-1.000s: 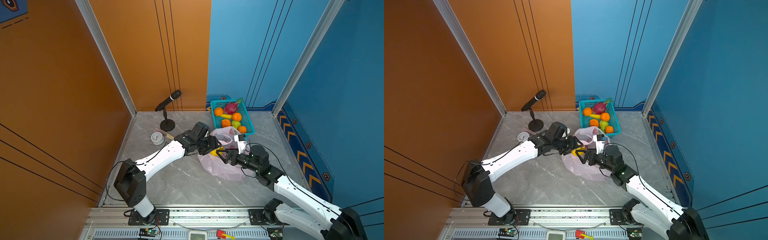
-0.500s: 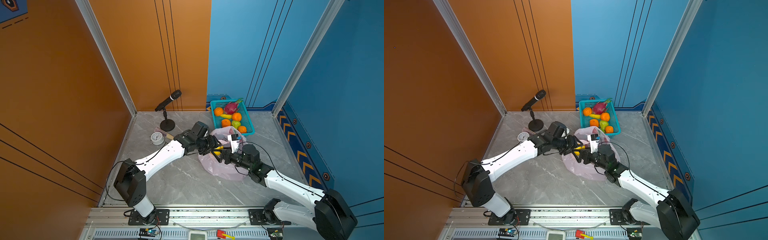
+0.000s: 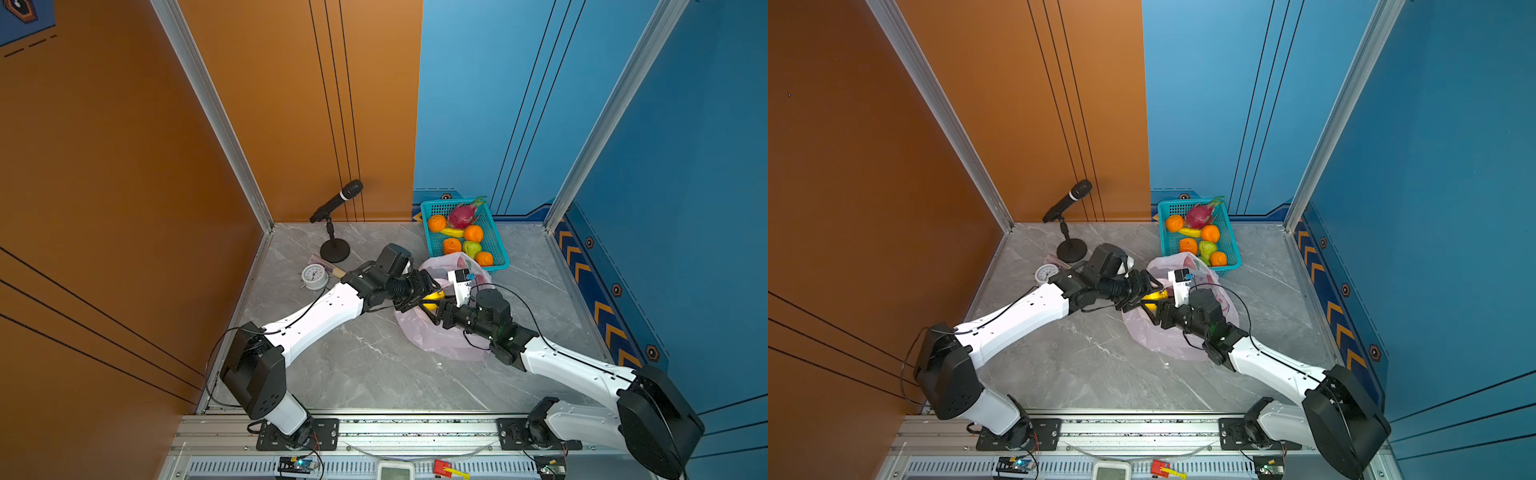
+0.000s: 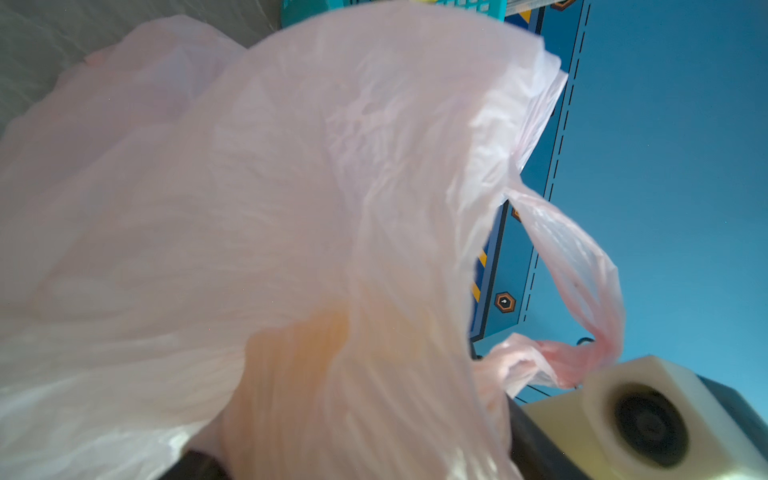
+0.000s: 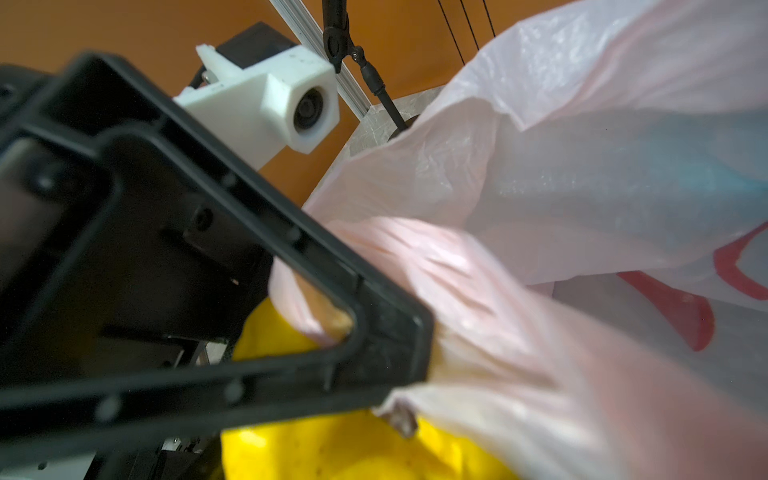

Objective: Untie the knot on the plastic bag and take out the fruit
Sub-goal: 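Lift the yellow fruit out with the right gripper while the left releases the bag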

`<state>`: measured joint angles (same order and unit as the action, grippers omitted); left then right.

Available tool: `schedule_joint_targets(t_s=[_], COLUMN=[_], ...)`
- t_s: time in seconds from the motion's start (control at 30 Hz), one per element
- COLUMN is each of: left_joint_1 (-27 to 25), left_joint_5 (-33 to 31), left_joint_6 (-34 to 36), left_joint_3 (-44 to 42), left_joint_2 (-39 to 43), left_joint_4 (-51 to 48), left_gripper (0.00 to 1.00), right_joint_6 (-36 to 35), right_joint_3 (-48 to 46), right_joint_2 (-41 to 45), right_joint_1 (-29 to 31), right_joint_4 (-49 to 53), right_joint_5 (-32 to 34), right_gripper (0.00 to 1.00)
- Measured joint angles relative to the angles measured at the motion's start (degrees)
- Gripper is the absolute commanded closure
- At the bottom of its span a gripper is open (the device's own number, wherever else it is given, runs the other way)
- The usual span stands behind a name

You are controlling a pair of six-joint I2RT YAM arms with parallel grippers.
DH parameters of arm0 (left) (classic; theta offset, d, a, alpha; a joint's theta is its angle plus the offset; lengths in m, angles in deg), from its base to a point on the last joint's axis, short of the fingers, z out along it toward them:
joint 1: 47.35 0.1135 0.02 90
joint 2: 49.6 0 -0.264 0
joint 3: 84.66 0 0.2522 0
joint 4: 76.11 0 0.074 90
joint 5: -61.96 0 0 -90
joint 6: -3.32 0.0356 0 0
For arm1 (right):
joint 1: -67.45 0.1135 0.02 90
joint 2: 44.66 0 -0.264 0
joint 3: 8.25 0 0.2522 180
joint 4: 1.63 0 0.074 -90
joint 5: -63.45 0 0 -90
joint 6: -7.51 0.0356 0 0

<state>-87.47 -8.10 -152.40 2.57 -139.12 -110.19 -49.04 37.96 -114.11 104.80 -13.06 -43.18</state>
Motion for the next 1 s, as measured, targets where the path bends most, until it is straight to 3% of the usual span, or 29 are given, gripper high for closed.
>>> schedule_joint_targets(t_s=[0.37,0.6,0.77,1.0], left_joint_1=[1.7,1.8,1.8,1.8], left_joint_5=[-4.6,-7.6,-11.1,-16.9], left_joint_6=[2.5,4.3,7.3,14.2], left_joint_3=[-0.4,-1.5,-3.4,-6.0], left_joint_2=[1.8,3.2,8.5,17.9], left_joint_4=[-3.5,-5.7,-7.2,-8.7], left_gripper=[0.15,0.1,0.08,0.06], right_joint_6=[0.0,-1.4,-4.9,-9.2], right_joint_3=[-4.6,-5.2,-0.5,10.3], right_joint_2=[11.6,25.4,31.2,28.5], right_joint_1=[-0.5,-0.8,-2.1,-6.1], right_joint_4=[6.5,15.9,23.9,28.7], right_joint_5=[0.2,1.9,5.0,8.1], right_gripper=[0.45,0.45,0.44,0.46])
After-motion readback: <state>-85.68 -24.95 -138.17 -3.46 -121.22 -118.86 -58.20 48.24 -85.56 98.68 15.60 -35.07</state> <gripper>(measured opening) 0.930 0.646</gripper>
